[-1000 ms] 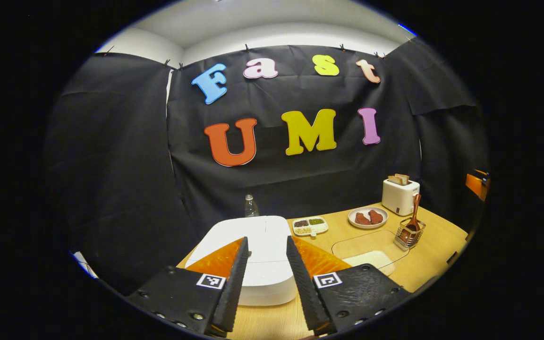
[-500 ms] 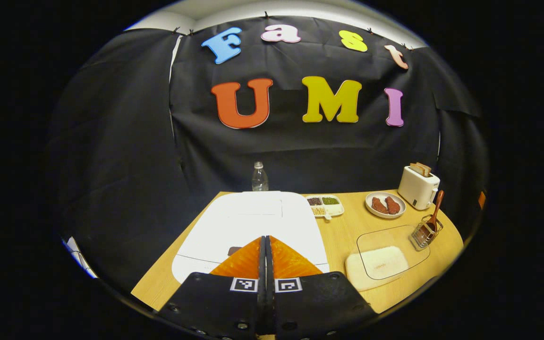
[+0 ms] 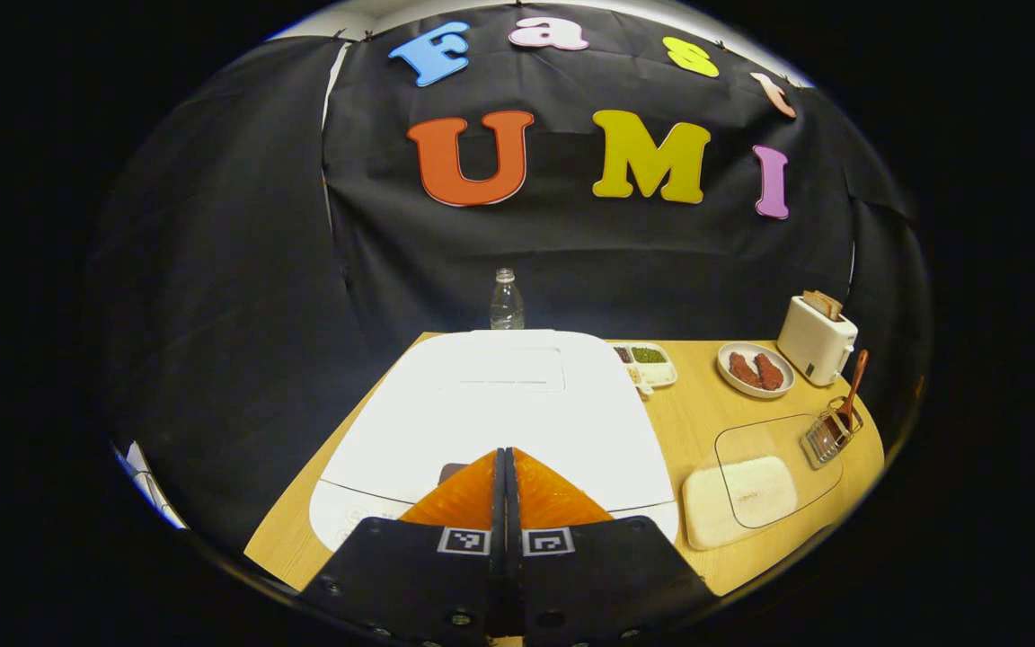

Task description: Close the left gripper, press the button to open the rice cooker; take a wooden spoon from the chopstick holder with the right hand, scoop a spoonful of rice and pour it into the rice cooker, then put the wooden spoon back into the chopstick holder.

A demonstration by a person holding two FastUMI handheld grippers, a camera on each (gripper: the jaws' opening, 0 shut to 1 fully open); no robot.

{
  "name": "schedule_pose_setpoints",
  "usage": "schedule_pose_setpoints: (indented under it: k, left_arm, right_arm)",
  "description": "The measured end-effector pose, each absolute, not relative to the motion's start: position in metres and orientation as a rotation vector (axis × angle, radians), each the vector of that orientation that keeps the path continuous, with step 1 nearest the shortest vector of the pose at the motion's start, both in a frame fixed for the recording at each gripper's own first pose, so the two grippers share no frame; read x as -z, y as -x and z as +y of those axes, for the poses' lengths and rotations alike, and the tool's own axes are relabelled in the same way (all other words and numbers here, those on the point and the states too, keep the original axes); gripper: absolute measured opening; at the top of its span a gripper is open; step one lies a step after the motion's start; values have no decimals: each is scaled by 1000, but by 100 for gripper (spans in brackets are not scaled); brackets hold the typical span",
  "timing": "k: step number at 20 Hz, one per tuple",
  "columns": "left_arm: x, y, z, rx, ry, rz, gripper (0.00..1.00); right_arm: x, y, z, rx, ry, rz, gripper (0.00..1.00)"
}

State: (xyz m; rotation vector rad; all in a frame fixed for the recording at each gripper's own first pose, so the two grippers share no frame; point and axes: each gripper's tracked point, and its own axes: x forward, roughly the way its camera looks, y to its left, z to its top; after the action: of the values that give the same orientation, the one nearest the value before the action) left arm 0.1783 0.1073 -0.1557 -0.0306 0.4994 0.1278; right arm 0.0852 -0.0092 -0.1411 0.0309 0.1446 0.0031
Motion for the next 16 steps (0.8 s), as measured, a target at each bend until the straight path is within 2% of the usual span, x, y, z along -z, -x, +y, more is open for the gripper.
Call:
schedule_pose_setpoints:
  k: [1,2,4,5,7,8,11,12,13,14,15,16]
  left_arm:
    - [154,-177,107,-124,34,491,0]
    - [156,-177,106,-122,40,501,0]
    - [158,-176,108,-118,45,516,0]
    - [162,-177,107,-118,44,526,0]
    - [163,-176,107,-137,49,525,0]
    - [163,-173,108,-142,42,524,0]
    - [158,-174,107,-146,42,516,0]
    - [157,-174,108,-149,42,514,0]
    - [154,-174,108,-161,53,514,0]
    - [143,-173,105,-169,51,493,0]
    - [128,-171,101,-169,50,464,0]
    - [108,-167,96,-160,59,429,0]
  right_arm:
    - [141,-85,-8,-6,-30,144,100]
    - [140,-85,-6,-8,-26,142,96]
    - [137,-82,-4,-13,-13,138,96]
    - [137,-81,-2,-15,-7,135,100]
    - [135,-77,-1,-16,6,132,100]
    - [132,-76,-4,-9,11,127,96]
    - [124,-66,-8,1,37,115,96]
    - [121,-63,-8,4,44,113,100]
    - [117,-59,-8,7,51,110,100]
    - [112,-54,-7,10,59,105,96]
    - [106,-47,-6,11,64,94,100]
    - [98,-42,-4,9,68,80,96]
